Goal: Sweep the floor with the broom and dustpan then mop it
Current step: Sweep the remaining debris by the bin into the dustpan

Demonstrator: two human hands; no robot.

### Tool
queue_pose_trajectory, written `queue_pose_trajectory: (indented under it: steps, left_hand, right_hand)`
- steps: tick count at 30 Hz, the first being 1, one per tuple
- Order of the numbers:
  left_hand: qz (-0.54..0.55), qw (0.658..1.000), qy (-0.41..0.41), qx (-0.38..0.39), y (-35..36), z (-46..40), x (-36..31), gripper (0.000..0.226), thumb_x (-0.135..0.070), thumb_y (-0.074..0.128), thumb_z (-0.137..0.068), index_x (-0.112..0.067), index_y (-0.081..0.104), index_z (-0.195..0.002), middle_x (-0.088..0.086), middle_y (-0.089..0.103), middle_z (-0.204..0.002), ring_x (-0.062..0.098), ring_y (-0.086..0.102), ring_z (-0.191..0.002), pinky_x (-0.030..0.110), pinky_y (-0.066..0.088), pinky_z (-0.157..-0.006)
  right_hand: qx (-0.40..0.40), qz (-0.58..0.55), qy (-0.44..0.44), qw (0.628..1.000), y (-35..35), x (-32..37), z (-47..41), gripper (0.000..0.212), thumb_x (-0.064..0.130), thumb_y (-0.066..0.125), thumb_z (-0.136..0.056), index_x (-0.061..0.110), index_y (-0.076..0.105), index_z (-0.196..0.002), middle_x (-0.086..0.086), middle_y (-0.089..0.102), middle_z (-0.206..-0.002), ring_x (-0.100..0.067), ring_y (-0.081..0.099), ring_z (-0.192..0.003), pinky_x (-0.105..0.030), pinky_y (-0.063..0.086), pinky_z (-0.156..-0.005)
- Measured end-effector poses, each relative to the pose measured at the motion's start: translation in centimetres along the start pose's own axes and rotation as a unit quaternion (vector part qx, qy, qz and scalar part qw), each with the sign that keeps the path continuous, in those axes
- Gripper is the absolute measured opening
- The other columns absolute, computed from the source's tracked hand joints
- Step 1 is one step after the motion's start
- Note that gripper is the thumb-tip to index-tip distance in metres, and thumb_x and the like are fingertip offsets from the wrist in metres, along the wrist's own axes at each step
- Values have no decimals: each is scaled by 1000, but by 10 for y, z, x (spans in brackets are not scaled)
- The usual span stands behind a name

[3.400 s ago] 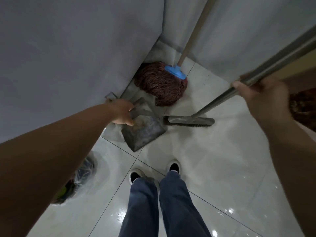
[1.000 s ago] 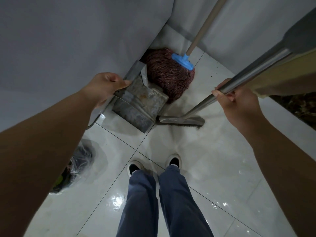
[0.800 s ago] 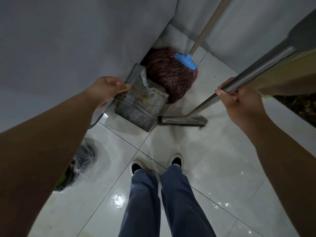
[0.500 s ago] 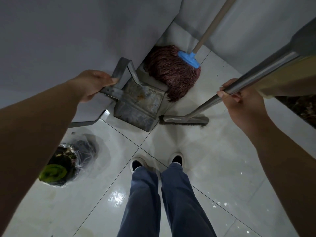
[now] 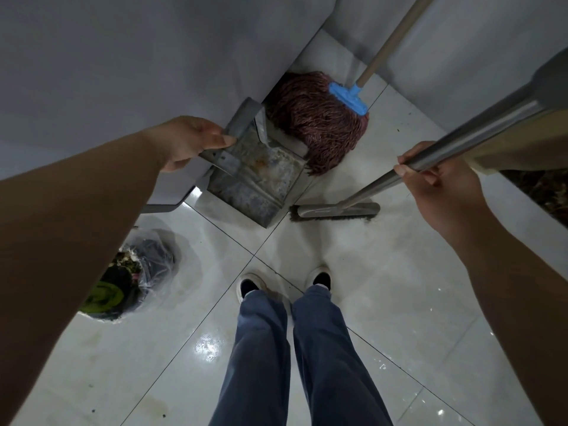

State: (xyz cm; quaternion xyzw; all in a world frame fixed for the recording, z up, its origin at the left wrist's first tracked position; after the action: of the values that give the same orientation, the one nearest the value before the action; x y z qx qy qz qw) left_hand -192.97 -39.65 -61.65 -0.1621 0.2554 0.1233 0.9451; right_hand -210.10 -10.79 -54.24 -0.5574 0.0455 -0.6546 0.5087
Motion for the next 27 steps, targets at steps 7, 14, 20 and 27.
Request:
queue_pose_trajectory:
  steps: [7,14,20,27]
  left_hand:
    - [-15,999,23,18,3,-1,2,46,-25,67,-81,-9,57,-123,6,55,-131,13,41,-124,24,19,-107]
    - [-13,999,33,3,3,1,4,35,-26,63,-87,-9,60,-117,-1,62,-99,5,52,-93,14,30,-87]
    - [-28,999,43,-7,9,5,2,34,-32,57,-90,-14,57,-119,-3,60,-104,3,53,-89,14,32,-84]
    - [-1,995,91,-35,9,30,1,61,-43,47,-94,-19,27,-146,7,34,-148,19,32,-134,24,22,-92]
  right_hand:
    - [4,-8,6,1000,7,0,8,7,20,58,-90,22,51,-90,16,42,-68,4,45,-65,-6,36,-69]
    - [7,-4,-8,1000,12,2,10,22,20,59,-90,33,45,-79,16,42,-69,3,44,-67,-20,41,-81]
    - [-20,21,-17,999,13,2,16,12,22,62,-88,20,52,-94,16,47,-70,4,49,-67,-4,37,-70]
    - [-31,64,-22,997,8,24,43,10,26,62,-88,21,55,-94,18,51,-70,2,50,-67,-2,34,-61]
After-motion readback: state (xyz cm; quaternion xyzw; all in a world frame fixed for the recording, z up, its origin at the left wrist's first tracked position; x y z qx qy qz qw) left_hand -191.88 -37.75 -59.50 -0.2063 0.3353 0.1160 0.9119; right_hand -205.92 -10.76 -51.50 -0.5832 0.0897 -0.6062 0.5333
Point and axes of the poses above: each hand's wrist, its own z-axis away from the middle knuckle, its own y-axis out of the palm, x = y × z, the point moved 6 cm from there along -z, towards the middle knuckle
